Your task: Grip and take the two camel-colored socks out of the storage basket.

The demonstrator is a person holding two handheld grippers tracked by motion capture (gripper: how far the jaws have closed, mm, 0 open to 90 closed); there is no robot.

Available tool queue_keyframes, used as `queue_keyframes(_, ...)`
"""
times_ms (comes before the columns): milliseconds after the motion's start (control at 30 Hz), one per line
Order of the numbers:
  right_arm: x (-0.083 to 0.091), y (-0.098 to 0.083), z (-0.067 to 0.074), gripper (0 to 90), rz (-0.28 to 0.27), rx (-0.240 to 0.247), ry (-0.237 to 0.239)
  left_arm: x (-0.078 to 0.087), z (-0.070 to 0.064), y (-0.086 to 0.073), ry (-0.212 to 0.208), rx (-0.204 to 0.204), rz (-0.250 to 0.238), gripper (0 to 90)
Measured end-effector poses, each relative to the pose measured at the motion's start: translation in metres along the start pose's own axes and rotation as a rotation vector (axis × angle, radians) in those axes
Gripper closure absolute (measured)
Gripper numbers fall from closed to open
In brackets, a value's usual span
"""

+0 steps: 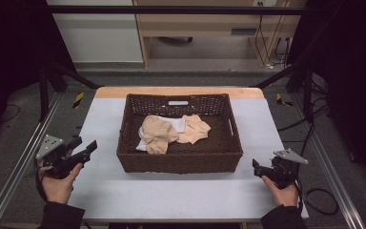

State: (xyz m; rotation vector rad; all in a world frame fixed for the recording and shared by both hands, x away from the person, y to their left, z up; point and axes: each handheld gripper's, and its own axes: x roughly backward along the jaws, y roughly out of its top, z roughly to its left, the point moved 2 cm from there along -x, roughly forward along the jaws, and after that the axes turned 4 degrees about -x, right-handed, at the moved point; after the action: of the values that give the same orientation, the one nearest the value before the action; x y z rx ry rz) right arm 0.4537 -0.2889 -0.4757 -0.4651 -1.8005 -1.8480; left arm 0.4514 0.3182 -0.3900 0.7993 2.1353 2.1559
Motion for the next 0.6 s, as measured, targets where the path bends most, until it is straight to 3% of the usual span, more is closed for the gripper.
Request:
queue_keyframes(267, -0.001, 0.000, 0.001, 4.0, 0.009, 0.001, 0.000, -0.012, -0.020, 0.026, -0.023, -0.014, -0.050, 37.6)
queue_keyframes(600, -0.002, 0.000, 0.001, 4.1, 0.019, -0.001, 0.000, -0.033, -0.039, 0.044, -0.048, -0.041, -0.041, 38.5)
